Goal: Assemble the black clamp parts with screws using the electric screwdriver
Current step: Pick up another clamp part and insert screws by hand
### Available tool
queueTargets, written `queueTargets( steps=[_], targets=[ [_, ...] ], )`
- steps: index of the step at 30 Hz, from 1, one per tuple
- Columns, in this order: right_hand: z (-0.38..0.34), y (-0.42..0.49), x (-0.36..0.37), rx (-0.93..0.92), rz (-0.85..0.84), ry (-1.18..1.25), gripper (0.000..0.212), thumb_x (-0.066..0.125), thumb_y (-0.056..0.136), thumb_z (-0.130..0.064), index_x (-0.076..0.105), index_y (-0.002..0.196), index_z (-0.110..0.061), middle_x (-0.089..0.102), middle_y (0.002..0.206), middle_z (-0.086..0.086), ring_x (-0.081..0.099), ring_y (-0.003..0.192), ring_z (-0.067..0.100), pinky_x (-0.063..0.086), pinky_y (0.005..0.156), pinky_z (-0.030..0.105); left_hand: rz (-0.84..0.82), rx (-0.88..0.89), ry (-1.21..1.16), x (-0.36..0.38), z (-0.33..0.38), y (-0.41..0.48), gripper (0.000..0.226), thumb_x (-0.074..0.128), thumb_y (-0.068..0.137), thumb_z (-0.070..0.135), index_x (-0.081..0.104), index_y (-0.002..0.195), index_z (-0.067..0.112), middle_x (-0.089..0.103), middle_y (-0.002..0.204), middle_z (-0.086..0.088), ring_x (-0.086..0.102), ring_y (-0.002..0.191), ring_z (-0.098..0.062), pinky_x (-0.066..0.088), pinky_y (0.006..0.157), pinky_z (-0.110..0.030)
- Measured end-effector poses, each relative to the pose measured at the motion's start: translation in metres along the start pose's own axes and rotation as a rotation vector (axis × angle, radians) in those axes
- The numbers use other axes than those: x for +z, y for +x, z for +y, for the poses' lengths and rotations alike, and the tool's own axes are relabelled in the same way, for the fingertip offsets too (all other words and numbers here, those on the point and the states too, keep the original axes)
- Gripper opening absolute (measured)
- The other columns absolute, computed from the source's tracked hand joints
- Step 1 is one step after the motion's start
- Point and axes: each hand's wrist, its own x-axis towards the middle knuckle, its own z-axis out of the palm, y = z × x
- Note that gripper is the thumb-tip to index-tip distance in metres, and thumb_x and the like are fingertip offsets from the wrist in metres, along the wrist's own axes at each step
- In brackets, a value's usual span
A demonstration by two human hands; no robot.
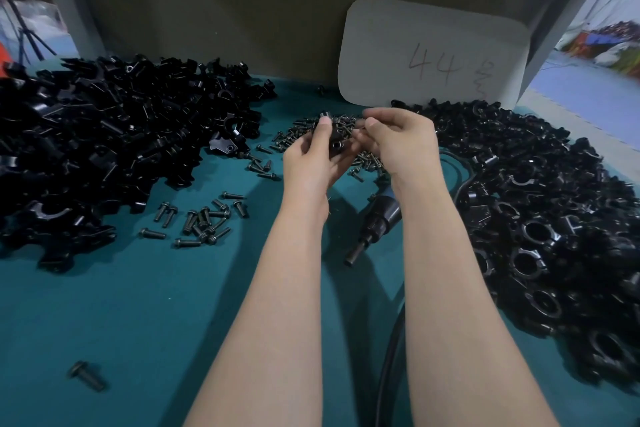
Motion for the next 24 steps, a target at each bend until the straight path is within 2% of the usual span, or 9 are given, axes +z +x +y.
queueTargets(
  steps=[4,6,9,12,14,16,19,21,24],
  targets=[
    [-0.002,-0.001,0.001,-0.014,0.029,-0.088,0.033,0.041,0.092,0.003,0.063,0.079,-0.018,0.064,0.076,0.002,0.063,0.061,0.011,0.054,0.066,0.025,-0.010,-0.047,-0.007,0.001,0.001,-0.001,0.040,0.060,0.095,0.033,0.059,0.116,-0.001,0.072,0.084,-0.014,0.070,0.063,-0.016,0.056,0.057,-0.020],
    [-0.002,0.000,0.001,-0.015,0.090,-0.197,0.038,0.035,0.090,-0.001,0.062,0.073,-0.021,0.058,0.070,-0.005,0.056,0.064,0.011,0.046,0.064,0.027,-0.008,-0.013,0.013,0.002,0.000,-0.001,0.032,0.059,0.096,0.031,0.059,0.110,0.002,0.071,0.088,-0.012,0.070,0.068,-0.017,0.057,0.061,-0.022],
    [-0.001,0.002,0.000,0.046,0.100,-0.205,0.039,0.031,0.090,-0.004,0.062,0.074,-0.020,0.053,0.066,-0.005,0.051,0.066,0.014,0.041,0.065,0.029,0.087,0.230,0.462,0.002,-0.006,-0.001,0.019,0.054,0.098,0.033,0.057,0.098,0.014,0.067,0.088,-0.003,0.069,0.081,-0.017,0.057,0.074,-0.029],
    [-0.001,-0.001,0.002,0.126,0.056,-0.130,0.035,0.030,0.092,-0.002,0.061,0.081,-0.014,0.052,0.066,-0.001,0.049,0.055,0.011,0.044,0.057,0.025,0.177,0.458,0.956,0.000,-0.012,-0.005,0.036,0.049,0.099,0.038,0.053,0.124,0.012,0.067,0.105,-0.004,0.063,0.095,-0.019,0.040,0.069,-0.019],
    [-0.001,-0.002,0.003,0.164,0.042,-0.133,0.033,0.032,0.092,-0.004,0.062,0.081,-0.013,0.049,0.063,0.000,0.048,0.055,0.012,0.043,0.056,0.025,0.182,0.516,1.052,0.000,-0.015,-0.006,0.041,0.047,0.099,0.038,0.049,0.130,0.011,0.066,0.106,-0.006,0.062,0.094,-0.023,0.040,0.069,-0.024],
    [0.000,-0.003,0.003,0.176,-0.002,-0.196,0.029,0.040,0.095,-0.019,0.067,0.087,-0.011,0.046,0.059,0.000,0.044,0.056,0.013,0.039,0.058,0.028,0.168,0.529,1.051,0.002,-0.016,-0.007,0.042,0.047,0.100,0.038,0.048,0.132,0.011,0.066,0.107,-0.008,0.063,0.094,-0.025,0.047,0.073,-0.031],
    [0.002,-0.006,0.002,0.126,-0.160,-0.323,0.043,0.055,0.090,-0.048,0.067,0.080,-0.008,0.047,0.059,-0.003,0.044,0.054,0.009,0.038,0.056,0.022,0.140,0.525,0.988,0.003,-0.018,-0.008,0.038,0.049,0.099,0.029,0.047,0.134,0.014,0.065,0.106,-0.008,0.062,0.091,-0.025,0.047,0.073,-0.033],
    [0.005,-0.007,0.004,0.048,-0.234,-0.333,0.032,0.062,0.089,-0.040,0.065,0.074,-0.012,0.052,0.057,-0.008,0.046,0.048,0.000,0.038,0.050,0.016,0.081,0.518,0.929,0.003,-0.018,-0.009,0.032,0.052,0.096,0.017,0.049,0.128,0.016,0.065,0.100,-0.004,0.060,0.082,-0.018,0.044,0.068,-0.025],
    [0.008,-0.005,0.005,0.021,-0.156,-0.216,0.024,0.062,0.091,-0.030,0.069,0.076,-0.012,0.058,0.058,-0.006,0.048,0.044,-0.001,0.041,0.050,0.017,-0.037,0.366,0.606,0.004,-0.015,-0.005,0.022,0.058,0.093,0.012,0.054,0.110,0.024,0.063,0.095,0.009,0.060,0.082,0.001,0.044,0.066,-0.007]
  ],
)
